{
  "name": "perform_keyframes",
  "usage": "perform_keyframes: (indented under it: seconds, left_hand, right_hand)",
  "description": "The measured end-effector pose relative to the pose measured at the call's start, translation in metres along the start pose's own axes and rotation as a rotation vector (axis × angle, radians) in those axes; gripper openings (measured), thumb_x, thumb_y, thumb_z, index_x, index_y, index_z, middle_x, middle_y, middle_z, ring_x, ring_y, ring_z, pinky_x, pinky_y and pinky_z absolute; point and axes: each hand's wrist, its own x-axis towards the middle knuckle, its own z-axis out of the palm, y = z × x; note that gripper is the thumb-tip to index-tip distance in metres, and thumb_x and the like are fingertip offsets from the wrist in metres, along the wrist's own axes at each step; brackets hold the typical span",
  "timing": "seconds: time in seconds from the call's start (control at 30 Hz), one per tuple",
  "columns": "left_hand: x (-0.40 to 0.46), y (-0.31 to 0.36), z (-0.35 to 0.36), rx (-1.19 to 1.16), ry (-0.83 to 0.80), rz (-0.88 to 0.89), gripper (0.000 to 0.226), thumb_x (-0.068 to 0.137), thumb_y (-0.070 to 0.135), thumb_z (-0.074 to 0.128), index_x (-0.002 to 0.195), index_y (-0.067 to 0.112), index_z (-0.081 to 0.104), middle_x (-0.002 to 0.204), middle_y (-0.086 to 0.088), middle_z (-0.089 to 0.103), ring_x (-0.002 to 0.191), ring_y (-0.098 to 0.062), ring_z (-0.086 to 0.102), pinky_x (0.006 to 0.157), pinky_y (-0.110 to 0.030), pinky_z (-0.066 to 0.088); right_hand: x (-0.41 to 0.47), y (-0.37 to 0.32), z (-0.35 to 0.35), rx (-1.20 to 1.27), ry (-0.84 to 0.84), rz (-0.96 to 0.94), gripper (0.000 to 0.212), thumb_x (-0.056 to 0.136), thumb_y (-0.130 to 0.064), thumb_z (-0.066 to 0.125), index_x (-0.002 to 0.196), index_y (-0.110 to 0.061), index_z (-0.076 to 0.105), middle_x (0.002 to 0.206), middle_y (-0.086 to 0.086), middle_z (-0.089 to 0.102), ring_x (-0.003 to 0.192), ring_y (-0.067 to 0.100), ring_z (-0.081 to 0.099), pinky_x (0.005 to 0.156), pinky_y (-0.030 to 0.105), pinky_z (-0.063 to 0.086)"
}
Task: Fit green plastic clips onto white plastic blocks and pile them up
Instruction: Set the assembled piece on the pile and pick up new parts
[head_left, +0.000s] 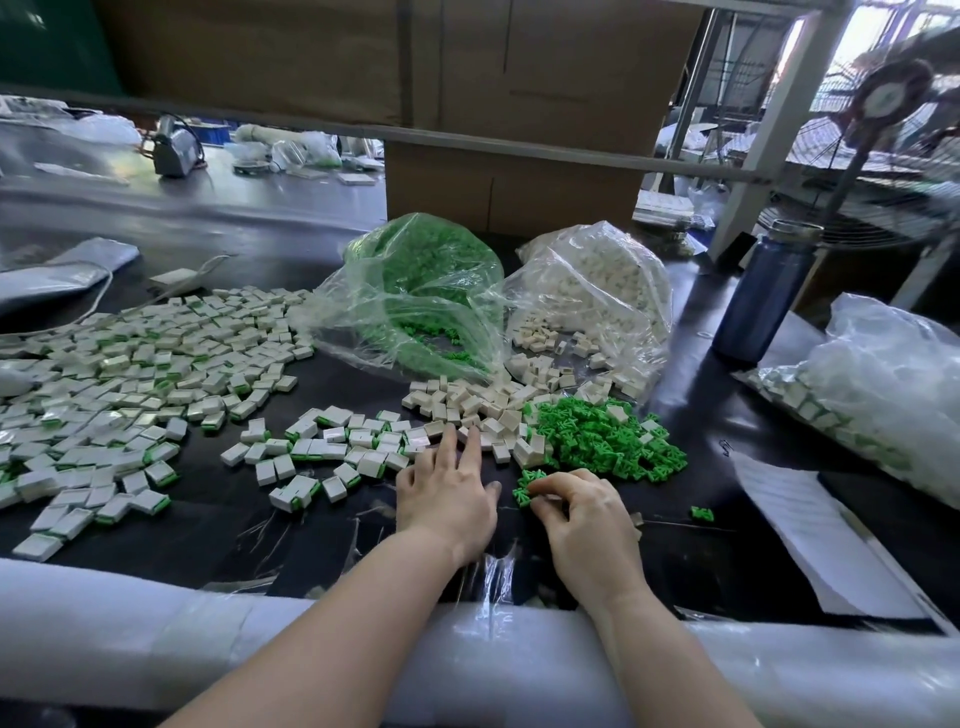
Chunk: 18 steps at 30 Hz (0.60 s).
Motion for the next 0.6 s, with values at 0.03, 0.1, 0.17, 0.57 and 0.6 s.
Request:
perform_keyframes:
  seconds: [0.03, 0.1, 0.17, 0.57, 0.6]
  left_hand:
    - [0.003, 0.000, -0.002, 0.001, -0.014, -0.004, 0.064, 0.097, 0.047, 0.029, 0.148, 0.028, -0.005, 0.158, 0.003, -0.009, 0.140, -0.027, 0.008, 0.112, -0.043, 0.011]
    - [0.006, -0.002, -0.003, -0.009, -0.027, 0.004, 0.063, 0.097, 0.048, 0.029, 0.148, 0.029, -0.004, 0.157, 0.006, -0.007, 0.138, -0.026, 0.011, 0.110, -0.044, 0.014]
    - [0.005, -0.004, -0.002, -0.031, 0.016, 0.027, 0.061, 0.097, 0.047, 0.030, 0.148, 0.030, 0.003, 0.157, 0.011, 0.002, 0.135, -0.023, 0.015, 0.108, -0.042, 0.017]
    - [-0.009, -0.002, -0.005, -0.424, 0.259, 0.173, 0.010, 0.083, 0.021, 0.068, 0.092, 0.022, 0.063, 0.097, 0.007, 0.061, 0.095, -0.015, 0.054, 0.090, -0.036, 0.045]
    - [-0.010, -0.001, -0.006, -0.430, 0.249, 0.172, 0.010, 0.083, 0.019, 0.068, 0.091, 0.021, 0.062, 0.096, 0.006, 0.061, 0.094, -0.016, 0.055, 0.089, -0.036, 0.046]
  right_hand:
    - [0.000, 0.000, 0.000, 0.001, 0.002, 0.004, 0.015, 0.088, -0.015, 0.061, 0.099, -0.019, 0.071, 0.097, -0.005, 0.063, 0.098, 0.015, 0.049, 0.080, 0.011, 0.028]
    - [0.001, 0.001, 0.000, 0.006, 0.006, 0.012, 0.016, 0.088, -0.014, 0.061, 0.100, -0.019, 0.071, 0.098, -0.004, 0.064, 0.098, 0.015, 0.050, 0.079, 0.010, 0.028]
    - [0.001, 0.002, 0.001, 0.009, 0.009, 0.019, 0.016, 0.088, -0.015, 0.060, 0.100, -0.019, 0.071, 0.098, -0.005, 0.064, 0.099, 0.015, 0.051, 0.079, 0.011, 0.028]
    - [0.001, 0.000, -0.002, -0.019, 0.035, 0.039, 0.023, 0.086, -0.010, 0.060, 0.104, -0.021, 0.068, 0.105, -0.008, 0.062, 0.104, 0.013, 0.050, 0.082, 0.010, 0.028]
    - [0.000, 0.000, -0.002, -0.031, 0.029, 0.019, 0.025, 0.085, -0.010, 0.061, 0.106, -0.022, 0.068, 0.108, -0.008, 0.060, 0.106, 0.013, 0.049, 0.086, 0.012, 0.030]
